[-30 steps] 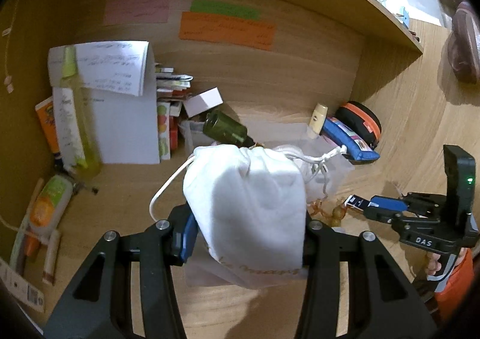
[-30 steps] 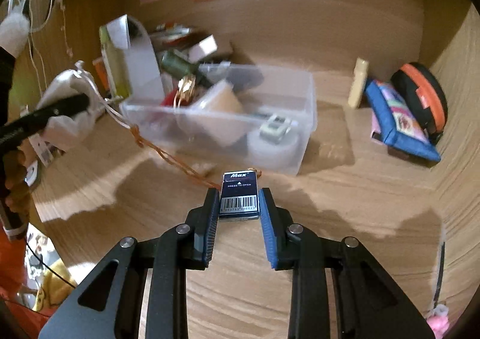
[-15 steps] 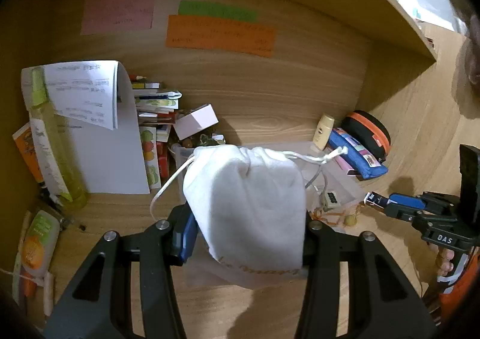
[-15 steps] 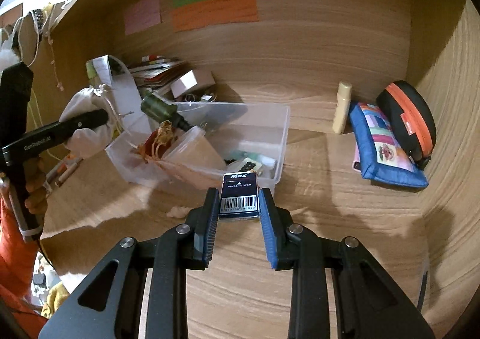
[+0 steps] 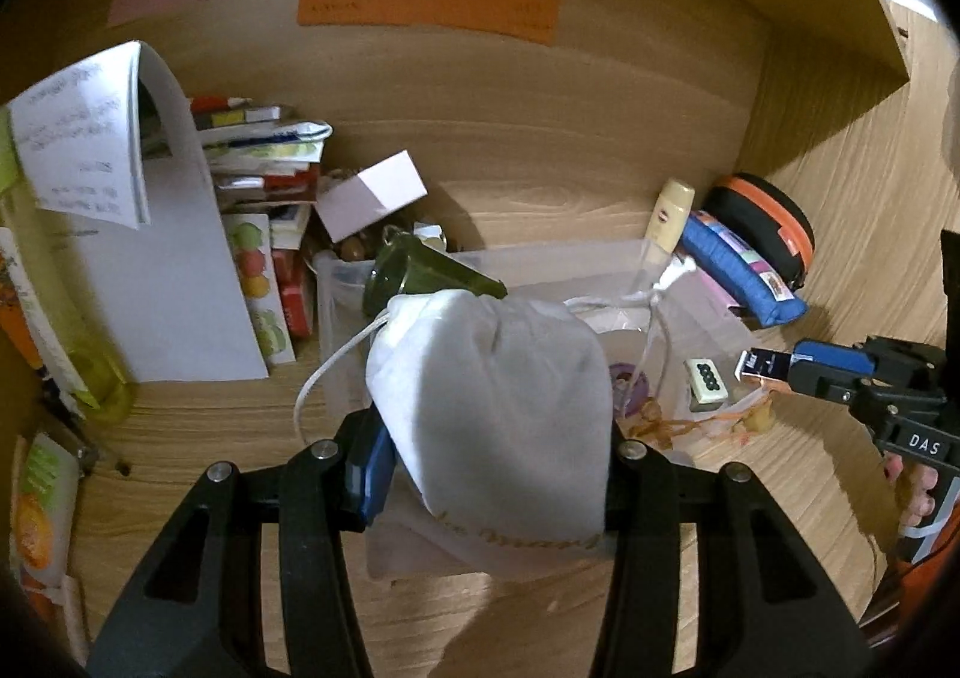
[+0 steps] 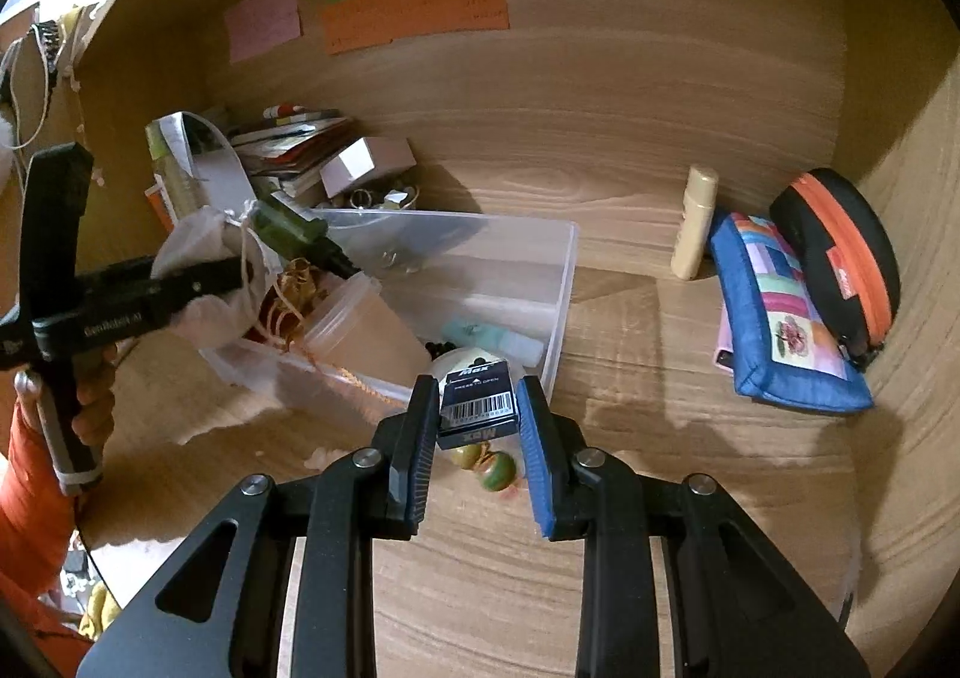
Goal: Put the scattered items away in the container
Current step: 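Carry the drawstring bag and Max box into the clear box and release both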
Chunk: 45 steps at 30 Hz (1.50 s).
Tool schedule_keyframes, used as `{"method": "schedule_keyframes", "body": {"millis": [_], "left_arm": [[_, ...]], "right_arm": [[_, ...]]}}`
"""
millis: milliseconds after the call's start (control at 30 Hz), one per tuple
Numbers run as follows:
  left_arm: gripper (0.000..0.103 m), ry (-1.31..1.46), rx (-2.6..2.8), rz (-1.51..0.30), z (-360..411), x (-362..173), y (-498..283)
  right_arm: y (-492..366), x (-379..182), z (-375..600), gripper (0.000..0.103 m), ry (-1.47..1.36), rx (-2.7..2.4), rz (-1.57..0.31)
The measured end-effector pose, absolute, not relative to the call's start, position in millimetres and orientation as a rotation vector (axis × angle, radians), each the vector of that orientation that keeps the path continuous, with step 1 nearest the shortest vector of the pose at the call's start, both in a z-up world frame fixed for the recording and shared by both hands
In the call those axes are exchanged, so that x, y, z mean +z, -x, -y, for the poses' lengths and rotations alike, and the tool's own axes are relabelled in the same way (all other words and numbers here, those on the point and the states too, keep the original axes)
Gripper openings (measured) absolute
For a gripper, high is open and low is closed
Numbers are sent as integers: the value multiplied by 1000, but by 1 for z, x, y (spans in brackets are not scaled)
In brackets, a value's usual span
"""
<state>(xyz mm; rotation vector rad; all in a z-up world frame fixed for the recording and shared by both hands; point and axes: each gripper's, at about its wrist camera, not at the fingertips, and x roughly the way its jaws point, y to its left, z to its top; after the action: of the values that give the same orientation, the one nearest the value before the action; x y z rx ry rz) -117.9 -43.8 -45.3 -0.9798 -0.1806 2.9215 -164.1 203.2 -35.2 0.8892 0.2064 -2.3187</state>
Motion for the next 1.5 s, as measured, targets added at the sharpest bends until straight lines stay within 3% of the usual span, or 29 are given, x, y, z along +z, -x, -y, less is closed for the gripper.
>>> {"method": "schedule_keyframes", "body": {"millis": [233, 367, 500, 600, 733, 933, 1100, 1500], "left_arm": [[53, 972, 2927, 156, 44, -54, 123], [67, 954, 2979, 92, 43, -57, 123], [71, 934, 3014, 41, 41, -58, 123], [84, 935, 3060, 9, 42, -57, 124], [85, 937, 3054, 65, 50, -51, 123], [85, 844, 3090, 30, 46, -32, 107], [91, 794, 3118, -39, 35, -15, 97], [95, 832, 3086, -119, 18, -17, 59]], "right_arm": [[178, -43, -192, 25, -925, -2304, -236], [180, -46, -189, 25, -927, -2305, -237], [178, -46, -190, 25, -929, -2307, -236], [175, -43, -194, 27, -927, -2318, -243], [166, -36, -202, 44, -880, -2372, -259], [154, -30, -212, 45, -854, -2386, -259], [145, -34, -219, 57, -857, -2397, -256], [128, -52, -222, 60, -900, -2336, -266]]}}
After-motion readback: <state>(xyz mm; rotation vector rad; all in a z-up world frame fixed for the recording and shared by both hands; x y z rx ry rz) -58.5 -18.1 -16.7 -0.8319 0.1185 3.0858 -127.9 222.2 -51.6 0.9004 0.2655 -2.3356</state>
